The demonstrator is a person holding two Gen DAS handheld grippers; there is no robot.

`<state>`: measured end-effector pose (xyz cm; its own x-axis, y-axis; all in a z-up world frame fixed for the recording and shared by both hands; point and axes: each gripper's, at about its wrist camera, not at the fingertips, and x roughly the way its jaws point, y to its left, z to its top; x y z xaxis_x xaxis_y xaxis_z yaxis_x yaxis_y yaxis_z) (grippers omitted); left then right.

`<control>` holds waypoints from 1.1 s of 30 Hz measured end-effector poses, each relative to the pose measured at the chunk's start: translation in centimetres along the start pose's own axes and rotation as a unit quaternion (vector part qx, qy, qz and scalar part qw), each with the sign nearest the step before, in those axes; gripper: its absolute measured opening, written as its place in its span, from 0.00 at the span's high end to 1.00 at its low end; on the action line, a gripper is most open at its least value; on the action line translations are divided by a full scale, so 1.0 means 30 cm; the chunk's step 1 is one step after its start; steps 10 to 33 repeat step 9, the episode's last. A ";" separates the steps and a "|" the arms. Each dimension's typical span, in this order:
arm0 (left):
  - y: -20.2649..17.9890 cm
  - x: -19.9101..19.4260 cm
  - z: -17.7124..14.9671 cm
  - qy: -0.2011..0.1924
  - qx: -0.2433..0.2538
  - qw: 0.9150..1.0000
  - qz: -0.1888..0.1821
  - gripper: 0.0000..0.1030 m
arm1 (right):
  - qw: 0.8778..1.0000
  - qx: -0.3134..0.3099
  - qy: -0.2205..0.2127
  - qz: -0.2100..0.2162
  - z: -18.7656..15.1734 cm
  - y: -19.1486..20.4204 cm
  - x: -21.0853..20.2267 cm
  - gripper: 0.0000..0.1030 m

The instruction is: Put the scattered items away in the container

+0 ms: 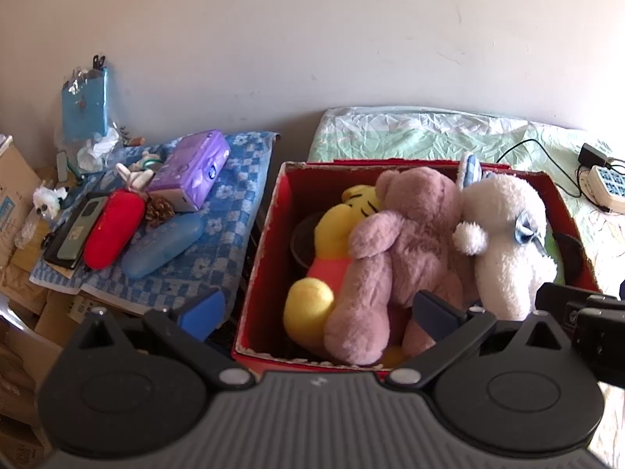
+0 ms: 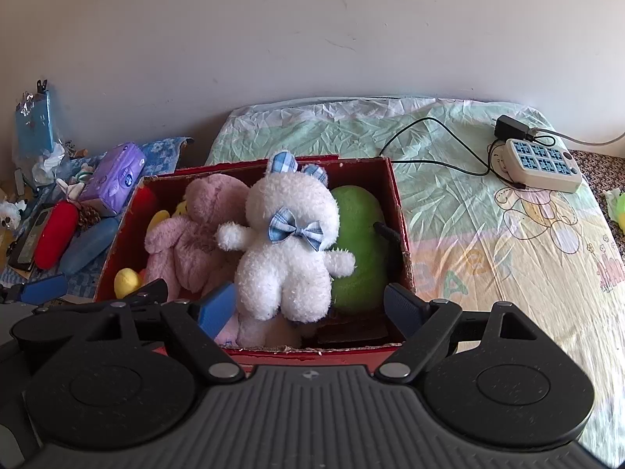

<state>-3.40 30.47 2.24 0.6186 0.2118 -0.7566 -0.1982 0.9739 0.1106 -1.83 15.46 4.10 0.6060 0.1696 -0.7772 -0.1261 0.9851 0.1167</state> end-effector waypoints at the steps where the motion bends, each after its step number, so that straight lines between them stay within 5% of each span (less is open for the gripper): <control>1: 0.000 0.001 0.000 0.001 -0.002 1.000 -0.001 0.01 | 1.000 0.001 0.000 0.001 0.001 -0.001 -0.001 0.17; 33: -0.017 -0.006 0.006 -0.008 0.002 1.000 0.004 0.01 | 1.000 0.010 -0.004 0.005 0.003 -0.016 -0.004 0.17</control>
